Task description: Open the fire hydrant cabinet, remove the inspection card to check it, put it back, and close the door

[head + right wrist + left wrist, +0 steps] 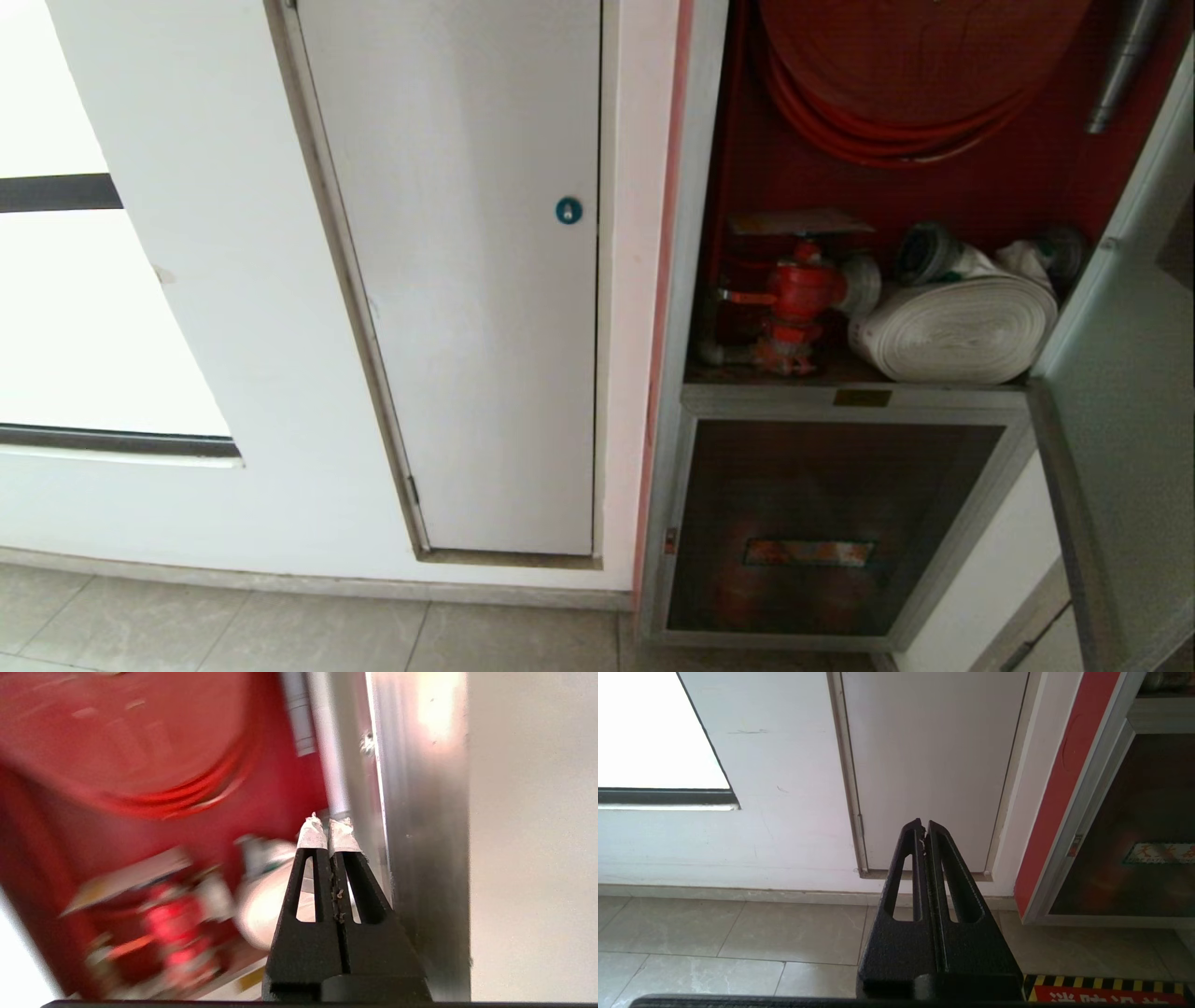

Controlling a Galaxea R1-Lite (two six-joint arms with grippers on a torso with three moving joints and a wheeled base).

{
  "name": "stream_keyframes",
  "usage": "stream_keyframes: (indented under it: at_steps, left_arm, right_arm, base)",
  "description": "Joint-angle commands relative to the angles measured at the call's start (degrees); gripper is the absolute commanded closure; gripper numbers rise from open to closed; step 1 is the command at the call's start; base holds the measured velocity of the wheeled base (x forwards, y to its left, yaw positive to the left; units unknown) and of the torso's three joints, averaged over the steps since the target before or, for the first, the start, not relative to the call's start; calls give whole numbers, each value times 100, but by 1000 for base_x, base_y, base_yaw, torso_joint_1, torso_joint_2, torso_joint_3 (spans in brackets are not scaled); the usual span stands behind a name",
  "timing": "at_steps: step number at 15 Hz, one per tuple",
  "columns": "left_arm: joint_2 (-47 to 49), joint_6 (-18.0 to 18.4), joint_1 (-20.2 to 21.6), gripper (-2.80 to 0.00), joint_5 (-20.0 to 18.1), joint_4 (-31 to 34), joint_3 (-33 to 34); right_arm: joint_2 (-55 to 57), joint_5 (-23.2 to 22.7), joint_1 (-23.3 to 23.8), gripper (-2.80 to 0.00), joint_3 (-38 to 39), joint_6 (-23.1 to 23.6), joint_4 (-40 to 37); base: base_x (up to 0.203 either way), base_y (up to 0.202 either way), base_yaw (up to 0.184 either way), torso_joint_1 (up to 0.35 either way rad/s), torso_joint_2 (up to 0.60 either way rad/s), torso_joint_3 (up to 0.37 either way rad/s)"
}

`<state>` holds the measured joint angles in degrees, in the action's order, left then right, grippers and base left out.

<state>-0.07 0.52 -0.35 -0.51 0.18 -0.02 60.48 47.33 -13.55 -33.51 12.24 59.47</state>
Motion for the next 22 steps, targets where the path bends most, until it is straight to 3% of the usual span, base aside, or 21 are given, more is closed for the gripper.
stream_keyframes:
  at_steps: [1,7,9,12,19,22]
  left_arm:
    - [7,0,0,0,-2,-1,2]
    - [5,0,0,0,-2,-1,2]
    - [1,0,0,0,-2,-1,2]
    - [4,0,0,0,-2,-1,2]
    - [7,0,0,0,-2,-1,2]
    - [7,0,0,0,-2,-1,1]
  right_arm:
    - [-271,36,362,0,27,7,16]
    - [-492,230,2118,0,20,7,-47]
    - [-715,233,2511,0,6,2,-397]
    - [-927,303,2715,0,-83,-226,-1089]
    - [-872,452,2956,0,-164,-340,-1785]
    - [-916,528,3118,0,-386,-740,-2523]
  base:
    - [0,0,0,0,0,0]
    - [0,0,0,0,0,0]
    - [0,0,0,0,0,0]
    - [0,0,0,0,0,0]
    - [0,0,0,0,0,0]
    - [0,0,0,0,0,0]
